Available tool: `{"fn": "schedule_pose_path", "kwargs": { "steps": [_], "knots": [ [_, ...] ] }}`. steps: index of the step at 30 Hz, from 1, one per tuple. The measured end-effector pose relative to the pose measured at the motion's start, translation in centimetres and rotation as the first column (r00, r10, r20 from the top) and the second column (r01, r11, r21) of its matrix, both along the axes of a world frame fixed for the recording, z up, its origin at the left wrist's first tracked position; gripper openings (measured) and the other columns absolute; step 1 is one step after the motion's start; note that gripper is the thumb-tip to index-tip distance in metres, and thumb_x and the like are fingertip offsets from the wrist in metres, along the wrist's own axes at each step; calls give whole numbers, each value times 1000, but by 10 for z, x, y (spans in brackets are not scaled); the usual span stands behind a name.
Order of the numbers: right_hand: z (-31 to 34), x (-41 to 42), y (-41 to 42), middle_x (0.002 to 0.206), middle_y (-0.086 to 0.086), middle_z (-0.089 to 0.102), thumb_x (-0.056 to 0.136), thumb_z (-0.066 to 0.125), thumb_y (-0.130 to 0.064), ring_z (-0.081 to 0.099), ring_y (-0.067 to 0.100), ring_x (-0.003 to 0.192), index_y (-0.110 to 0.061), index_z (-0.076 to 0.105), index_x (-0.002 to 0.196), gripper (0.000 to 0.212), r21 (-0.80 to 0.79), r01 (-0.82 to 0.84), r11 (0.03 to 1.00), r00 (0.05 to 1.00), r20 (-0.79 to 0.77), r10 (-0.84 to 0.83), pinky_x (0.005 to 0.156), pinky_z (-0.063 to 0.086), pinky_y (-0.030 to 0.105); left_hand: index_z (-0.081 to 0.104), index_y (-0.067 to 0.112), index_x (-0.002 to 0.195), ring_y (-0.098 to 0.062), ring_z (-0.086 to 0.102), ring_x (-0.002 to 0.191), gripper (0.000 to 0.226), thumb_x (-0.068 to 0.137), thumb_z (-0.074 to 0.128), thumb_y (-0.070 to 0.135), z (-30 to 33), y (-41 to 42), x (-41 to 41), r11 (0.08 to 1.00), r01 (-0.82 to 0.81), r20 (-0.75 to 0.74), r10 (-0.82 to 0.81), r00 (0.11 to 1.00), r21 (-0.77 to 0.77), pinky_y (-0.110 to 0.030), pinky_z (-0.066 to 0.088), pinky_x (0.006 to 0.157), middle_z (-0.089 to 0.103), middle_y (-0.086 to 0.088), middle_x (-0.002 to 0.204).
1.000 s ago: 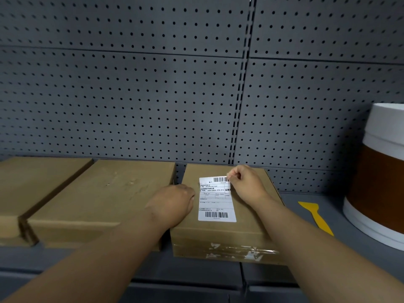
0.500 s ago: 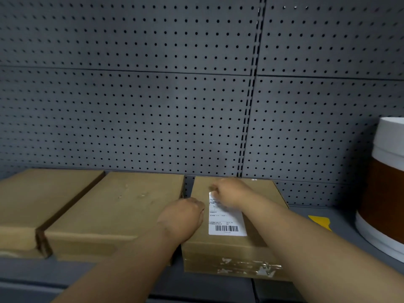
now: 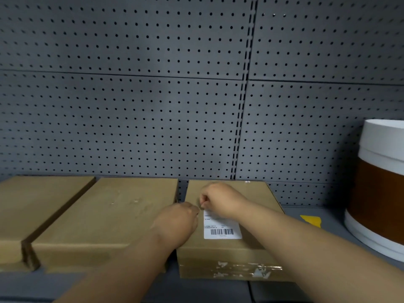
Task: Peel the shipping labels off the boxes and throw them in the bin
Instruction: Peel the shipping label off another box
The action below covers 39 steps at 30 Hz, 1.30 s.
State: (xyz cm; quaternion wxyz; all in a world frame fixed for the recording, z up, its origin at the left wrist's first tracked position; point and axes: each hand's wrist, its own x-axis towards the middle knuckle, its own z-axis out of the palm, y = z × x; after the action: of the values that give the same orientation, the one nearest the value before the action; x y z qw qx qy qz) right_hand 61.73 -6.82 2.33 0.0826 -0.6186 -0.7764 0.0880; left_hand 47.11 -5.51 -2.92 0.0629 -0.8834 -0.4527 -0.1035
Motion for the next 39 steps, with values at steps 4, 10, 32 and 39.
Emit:
{"fn": "schedule_pose_path", "kwargs": {
  "steps": [4,10,32,39],
  "knots": [
    [36,100,-7,58,6,43,78,52,5,45,20,54,-9,37,51,34,196,459,867,856,162,-490,61,40,27,59,11,101,-27,61,93,25,98,35,19,0,-2,0,1000,15,-42,-15,999,16,-39,50,82,63,-8,106],
    [84,112,-16,57,3,30,76,49,19,36,21,60,-10,34,52,39,514,306,802,867,199,-458,59,33,30,58,10,101,-27,61,92,26,98,33,19,4,-3,1,1000,3,-58,-4,998,-13,-40,51,82,63,-8,106],
    [55,4,-72,113,5,68,97,43,-14,60,16,106,-10,67,108,26,322,215,922,833,-553,-1,90,43,25,40,33,133,-25,56,114,48,91,41,56,63,-48,19,949,265,875,22,484,-171,-13,51,69,51,4,133],
    [42,6,-72,100,2,69,100,39,-20,63,10,97,-21,48,128,30,52,161,986,444,-896,-25,86,47,19,59,20,103,-23,55,99,43,87,47,57,70,-37,10,999,-18,713,-12,701,34,-37,46,85,62,0,101]
  ]
}}
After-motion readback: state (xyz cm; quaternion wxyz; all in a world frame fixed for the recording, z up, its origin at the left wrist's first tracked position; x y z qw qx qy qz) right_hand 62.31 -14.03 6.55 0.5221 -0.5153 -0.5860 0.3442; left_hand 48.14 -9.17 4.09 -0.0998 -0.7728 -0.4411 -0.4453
